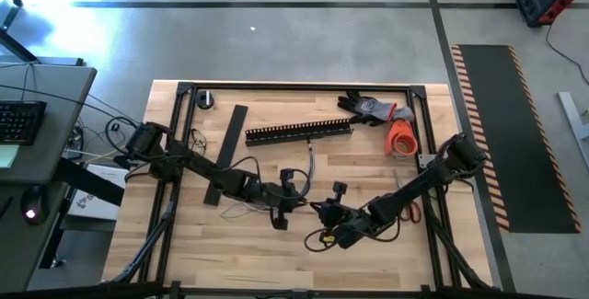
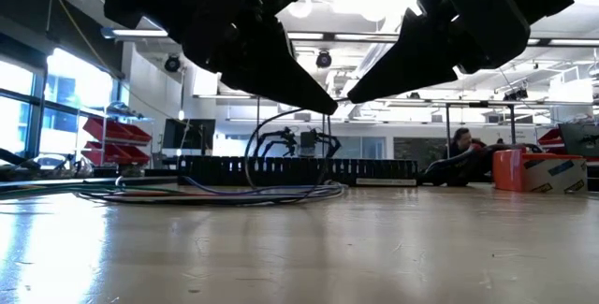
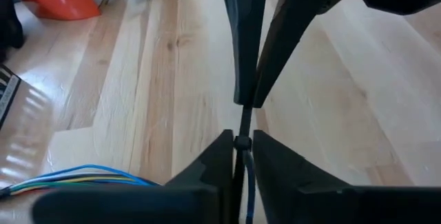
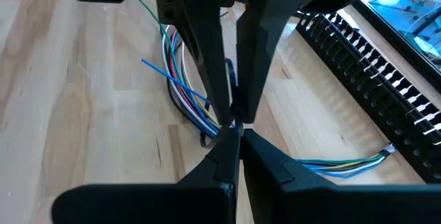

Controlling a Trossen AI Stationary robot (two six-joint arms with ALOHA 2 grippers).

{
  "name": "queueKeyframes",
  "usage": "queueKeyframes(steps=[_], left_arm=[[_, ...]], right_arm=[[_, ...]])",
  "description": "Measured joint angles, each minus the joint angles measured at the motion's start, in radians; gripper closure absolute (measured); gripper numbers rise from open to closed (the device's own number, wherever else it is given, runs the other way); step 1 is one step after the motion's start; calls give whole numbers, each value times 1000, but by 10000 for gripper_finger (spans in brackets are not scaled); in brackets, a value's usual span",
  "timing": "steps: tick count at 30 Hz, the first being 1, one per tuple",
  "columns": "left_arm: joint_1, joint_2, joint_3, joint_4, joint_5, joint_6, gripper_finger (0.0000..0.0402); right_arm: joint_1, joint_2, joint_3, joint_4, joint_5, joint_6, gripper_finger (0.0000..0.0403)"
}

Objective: Ziptie cables
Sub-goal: Wrap the cables together using a zip tie

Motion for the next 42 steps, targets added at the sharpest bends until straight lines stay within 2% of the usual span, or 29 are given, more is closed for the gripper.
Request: queueKeyframes(steps=[5, 12, 16, 19, 22, 27, 30, 33, 42], left_arm=[[-8, 0, 0, 1, -3, 0, 395], [-31, 0, 0, 0, -45, -8, 399], [-32, 0, 0, -6, -43, -9, 400], [-32, 0, 0, -16, -43, -11, 400], [-32, 0, 0, -21, -43, -11, 400], [-32, 0, 0, -25, -33, -11, 400], [-32, 0, 0, -25, -33, -11, 400], [-32, 0, 0, -25, -33, -11, 400], [-32, 0, 0, -25, -18, -12, 400]], right_arm=[[0, 0, 0, -5, 0, 4, 403], [4, 0, 0, -70, 5, 51, 403], [14, -1, 0, -118, 45, 102, 395], [21, -1, 0, -133, 14, 105, 369], [22, -1, 0, -113, -49, 59, 322], [8, -1, 0, -53, -37, -82, 239], [-19, -1, -17, 38, -96, -152, 220], [-50, -1, -46, 135, -189, -180, 230], [-81, -1, -68, 166, -208, -189, 336]])
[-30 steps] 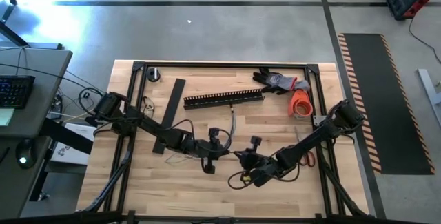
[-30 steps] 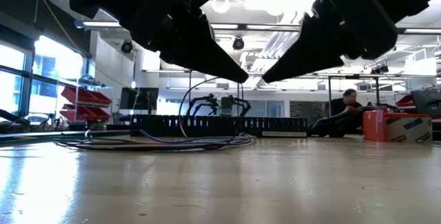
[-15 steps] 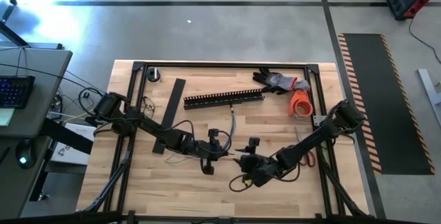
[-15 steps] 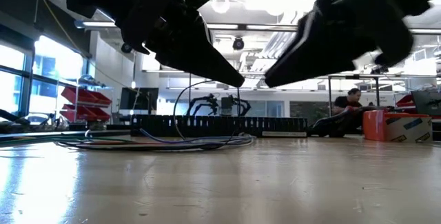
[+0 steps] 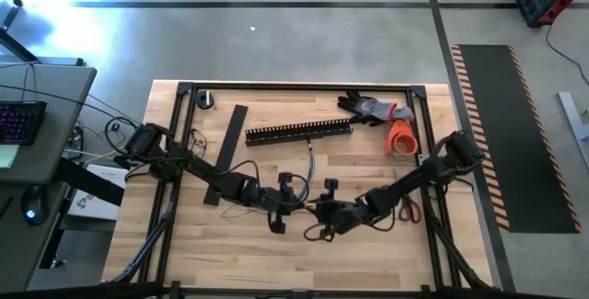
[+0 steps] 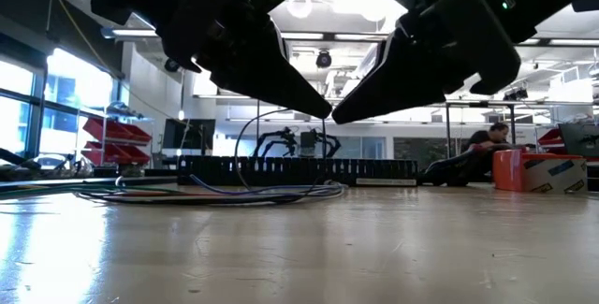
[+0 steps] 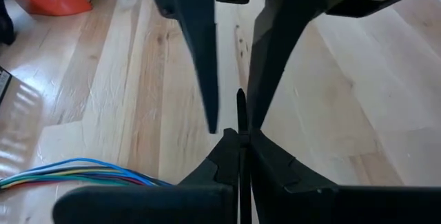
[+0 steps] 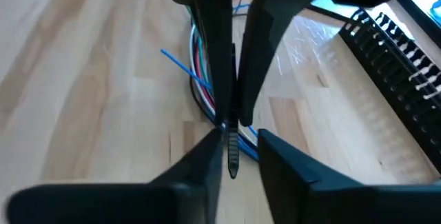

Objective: Ziptie cables
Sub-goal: Wrap the cables together using a zip tie

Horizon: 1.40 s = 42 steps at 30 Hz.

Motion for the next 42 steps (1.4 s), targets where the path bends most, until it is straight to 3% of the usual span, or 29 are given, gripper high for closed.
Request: queueKeyframes(steps=[6, 11, 19, 24, 29, 42], left_arm=[[0, 0, 0, 0, 4, -7, 400], [-13, -2, 0, -6, -37, 25, 388], [-18, -26, 0, -58, -33, 28, 303], [-18, -26, 0, -55, -34, 19, 281], [-18, -26, 0, -52, -34, 19, 288], [-19, -14, 0, -40, -41, 20, 361]], right_arm=[[7, 0, 0, 5, -2, -11, 398], [19, 0, 0, 7, 4, 9, 401], [21, 0, 0, 7, 0, 35, 402], [21, 0, 0, 7, 0, 38, 402], [21, 0, 0, 7, 0, 40, 403], [21, 0, 0, 7, 1, 41, 403]])
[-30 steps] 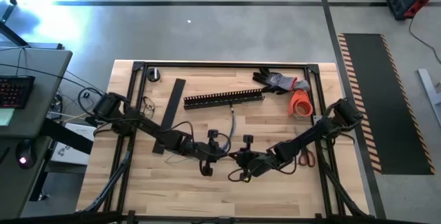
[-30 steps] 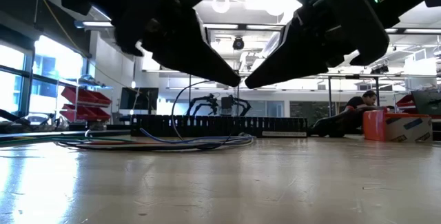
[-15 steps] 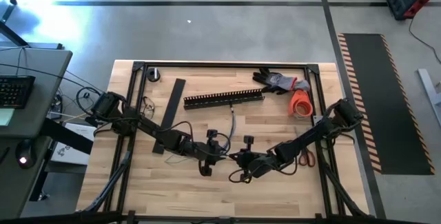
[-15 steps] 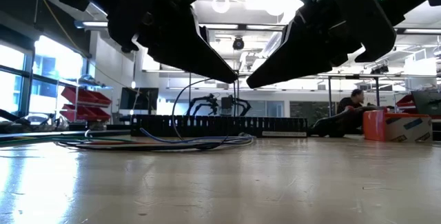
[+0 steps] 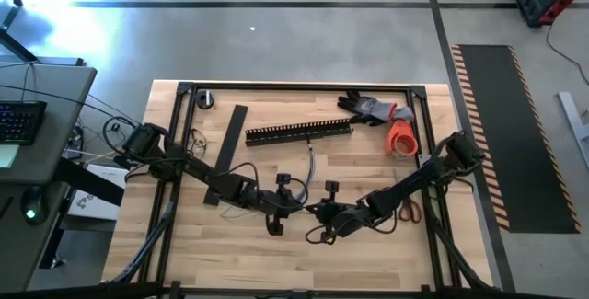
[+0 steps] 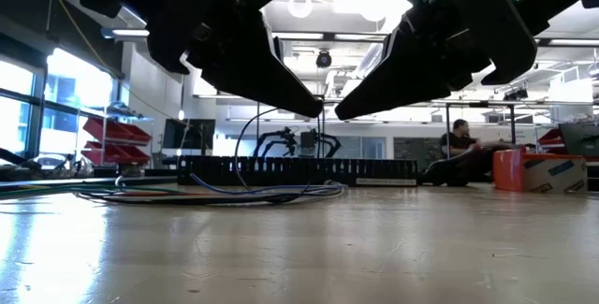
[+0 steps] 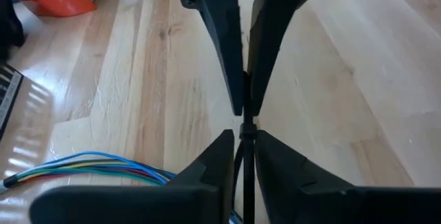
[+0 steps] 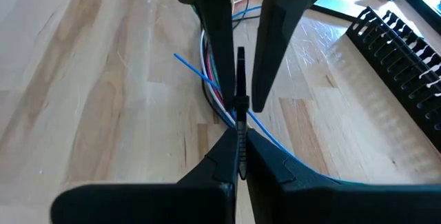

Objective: Ziptie cables
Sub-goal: Wrap the cables together using a zip tie

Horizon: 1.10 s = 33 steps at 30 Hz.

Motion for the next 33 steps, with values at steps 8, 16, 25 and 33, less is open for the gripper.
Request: queueKeyframes(steps=[8, 16, 25, 33], left_arm=[[-3, 1, 0, 13, 0, 7, 367], [-7, 1, 0, 13, -2, 8, 380], [-7, 1, 0, 12, -2, 1, 399], [-7, 1, 0, 11, -4, -1, 401]], right_arm=[[2, 0, 0, 1, 0, 18, 403], [2, 0, 0, 0, 3, 20, 403], [2, -35, 0, -92, -2, 68, 312], [13, -60, 1, -98, -7, -50, 220]])
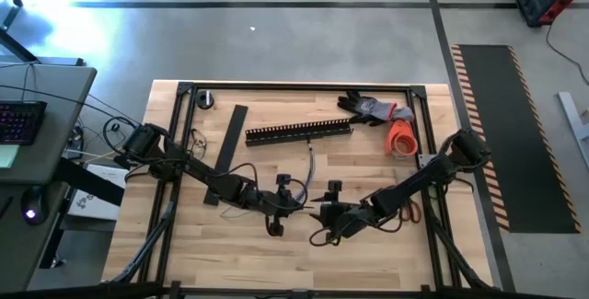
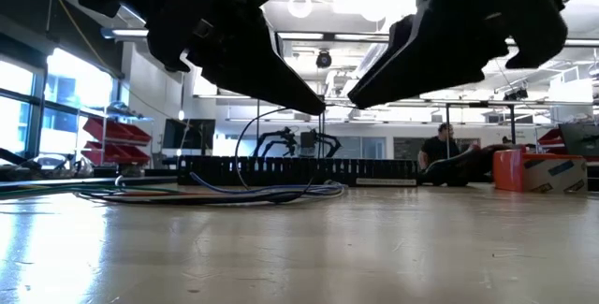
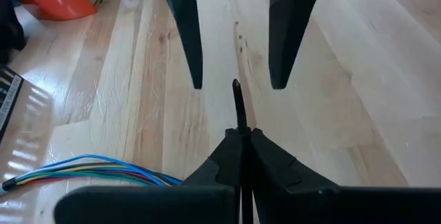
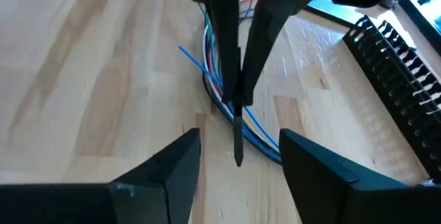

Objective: Ziptie cables
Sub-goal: Wrap the cables together using a zip tie

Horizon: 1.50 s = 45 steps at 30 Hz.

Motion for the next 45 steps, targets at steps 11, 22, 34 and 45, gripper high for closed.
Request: queueKeyframes(steps=[11, 22, 34, 45], left_arm=[[0, 0, 0, 1, 0, -8, 401], [0, 0, 0, 7, -3, -16, 401], [0, 0, 0, 7, -3, -16, 401], [0, 0, 0, 7, -4, -16, 389]], right_arm=[[-8, 42, 0, 95, -17, -63, 297], [-36, 42, 0, 94, -23, -75, 357], [-48, 42, 0, 93, -51, -88, 392], [-48, 42, 0, 91, -43, -60, 402]])
